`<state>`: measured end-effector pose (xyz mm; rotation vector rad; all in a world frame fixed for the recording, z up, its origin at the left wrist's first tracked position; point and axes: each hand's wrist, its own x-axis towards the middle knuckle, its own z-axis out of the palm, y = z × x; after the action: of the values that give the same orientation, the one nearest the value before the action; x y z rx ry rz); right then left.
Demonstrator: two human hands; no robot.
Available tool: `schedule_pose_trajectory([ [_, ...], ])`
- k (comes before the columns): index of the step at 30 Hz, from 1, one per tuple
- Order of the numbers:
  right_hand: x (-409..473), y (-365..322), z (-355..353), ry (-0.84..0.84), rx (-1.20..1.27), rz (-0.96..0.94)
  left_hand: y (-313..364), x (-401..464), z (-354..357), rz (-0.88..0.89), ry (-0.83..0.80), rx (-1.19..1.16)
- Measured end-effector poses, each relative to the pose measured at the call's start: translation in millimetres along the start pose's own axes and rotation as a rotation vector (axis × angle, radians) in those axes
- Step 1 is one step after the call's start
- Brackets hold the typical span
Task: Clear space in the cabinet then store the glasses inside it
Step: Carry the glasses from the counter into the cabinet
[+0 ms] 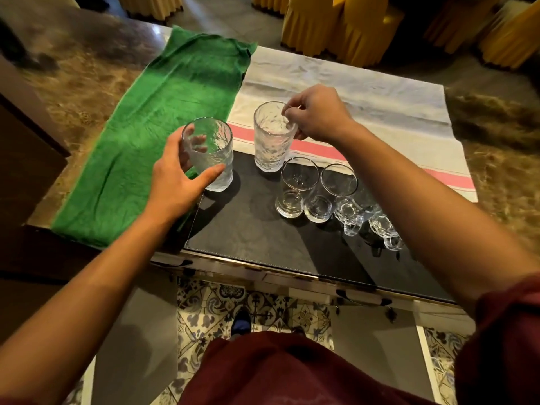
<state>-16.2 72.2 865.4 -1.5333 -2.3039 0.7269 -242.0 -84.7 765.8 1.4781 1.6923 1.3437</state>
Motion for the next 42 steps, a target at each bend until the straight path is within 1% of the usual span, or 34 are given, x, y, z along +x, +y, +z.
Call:
schedule_pose_trajectory([
  [3,0,-9,-1,0.004,-0.082,-0.064,1,2,-2,-0.007,-0.025,-0.024],
  [9,-12,-27,-5,-0.083,-0.093,-0.199,-6,8,-13,-0.044,-0.104,-0.105],
  [12,-21,-29,0,-0.127,-0.095,-0.249,-6,9,-19,-0.069,-0.115,-0.163],
  [20,-29,-28,10,-0.164,-0.236,-0.331,-3,12,-22,-0.082,-0.172,-0.149],
  [24,-32,-26,14,-0.176,-0.251,-0.348,-2,7,-24,-0.087,-0.178,-0.154],
  [32,-39,-22,15,-0.175,-0.197,-0.337,1,-19,-23,-0.085,-0.218,-0.178],
  [35,-40,-25,13,-0.15,-0.213,-0.325,1,-19,-26,-0.092,-0.236,-0.171],
  [38,-40,-27,13,-0.149,-0.221,-0.303,4,-14,-28,-0.106,-0.273,-0.173],
  [42,-40,-25,12,-0.16,-0.233,-0.271,6,-12,-28,-0.168,-0.341,-0.184],
])
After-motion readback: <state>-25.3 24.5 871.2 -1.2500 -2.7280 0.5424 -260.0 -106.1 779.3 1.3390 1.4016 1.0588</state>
